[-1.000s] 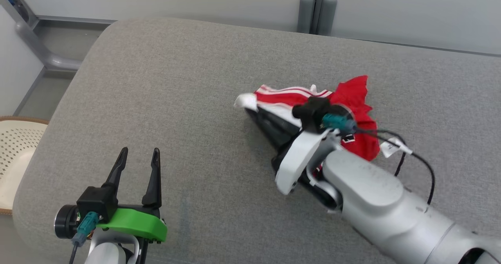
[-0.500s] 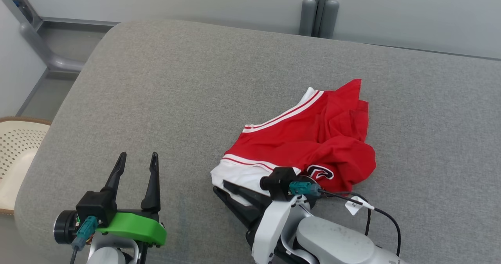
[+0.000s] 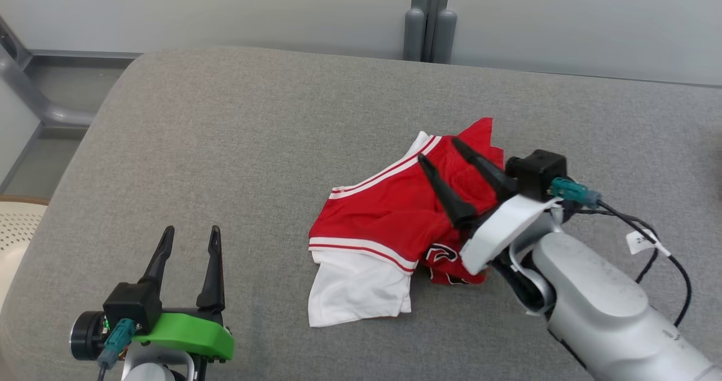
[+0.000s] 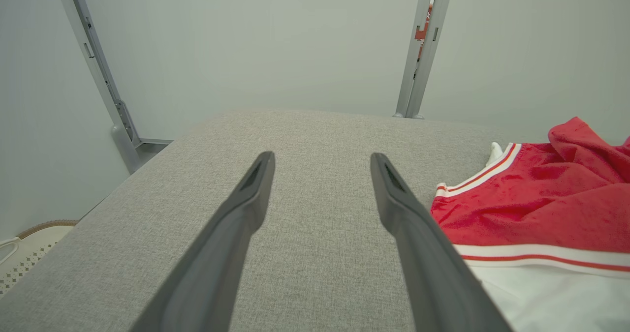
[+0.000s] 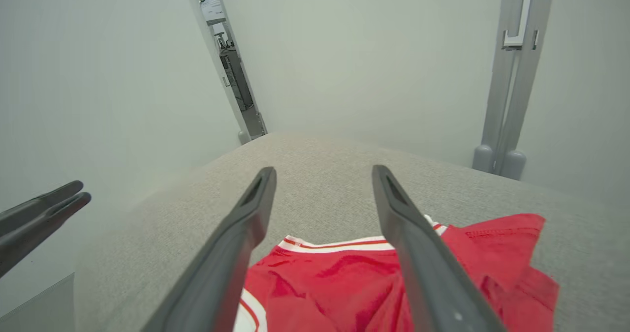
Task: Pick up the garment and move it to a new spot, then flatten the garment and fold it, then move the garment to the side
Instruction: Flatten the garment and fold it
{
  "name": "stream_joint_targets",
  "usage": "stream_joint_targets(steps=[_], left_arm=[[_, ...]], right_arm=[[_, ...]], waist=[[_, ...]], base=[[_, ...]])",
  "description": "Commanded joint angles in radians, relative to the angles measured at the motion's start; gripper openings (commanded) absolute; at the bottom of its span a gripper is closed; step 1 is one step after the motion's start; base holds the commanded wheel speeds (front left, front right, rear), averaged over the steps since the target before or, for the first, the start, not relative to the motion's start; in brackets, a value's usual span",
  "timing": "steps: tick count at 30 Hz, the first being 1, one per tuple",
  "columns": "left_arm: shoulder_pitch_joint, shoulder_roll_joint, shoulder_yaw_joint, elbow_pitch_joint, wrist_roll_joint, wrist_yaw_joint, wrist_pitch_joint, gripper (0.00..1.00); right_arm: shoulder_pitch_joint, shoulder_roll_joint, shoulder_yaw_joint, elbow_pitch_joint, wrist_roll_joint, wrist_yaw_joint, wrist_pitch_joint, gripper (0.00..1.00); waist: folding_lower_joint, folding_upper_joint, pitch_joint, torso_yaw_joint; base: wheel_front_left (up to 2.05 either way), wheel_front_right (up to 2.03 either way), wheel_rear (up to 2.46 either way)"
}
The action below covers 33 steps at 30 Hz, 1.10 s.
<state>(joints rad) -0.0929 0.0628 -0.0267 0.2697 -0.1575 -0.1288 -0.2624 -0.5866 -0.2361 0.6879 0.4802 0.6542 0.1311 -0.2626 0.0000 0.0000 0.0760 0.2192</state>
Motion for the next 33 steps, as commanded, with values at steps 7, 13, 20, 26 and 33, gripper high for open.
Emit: stream_joint_targets(steps=[7, 13, 20, 26, 33], left_arm=[[0.005, -0.001, -0.002, -0.009, 0.011, -0.002, -0.003, 1.00], [-0.010, -0.002, -0.010, -0.007, 0.006, -0.002, -0.003, 1.00], [-0.016, -0.004, -0.008, 0.000, 0.008, -0.003, -0.003, 1.00], [-0.011, -0.005, -0.006, 0.008, 0.012, -0.002, -0.003, 1.00], [0.025, -0.006, 0.004, 0.010, 0.010, -0.002, -0.003, 1.00]], right_arm=[[0.051, -0.059, -0.101, 0.041, -0.031, -0.001, 0.027, 1.00], [0.086, -0.056, -0.116, 0.057, -0.015, -0.001, 0.081, 1.00], [0.094, -0.048, -0.104, 0.058, 0.032, -0.001, 0.115, 0.00], [0.065, -0.060, -0.104, 0.059, 0.040, -0.001, 0.083, 0.00], [0.051, -0.117, -0.143, 0.011, 0.019, -0.001, 0.053, 0.00]], waist=[[0.0000, 0.0000, 0.013, -0.011], [0.0000, 0.0000, 0.030, -0.001], [0.0000, 0.0000, 0.035, 0.001], [0.0000, 0.0000, 0.015, -0.014], [0.0000, 0.0000, -0.016, -0.053]], base=[[0.00, 0.00, 0.00], [0.00, 0.00, 0.00], [0.00, 0.00, 0.00], [0.00, 0.00, 0.00], [0.00, 0.00, 0.00]])
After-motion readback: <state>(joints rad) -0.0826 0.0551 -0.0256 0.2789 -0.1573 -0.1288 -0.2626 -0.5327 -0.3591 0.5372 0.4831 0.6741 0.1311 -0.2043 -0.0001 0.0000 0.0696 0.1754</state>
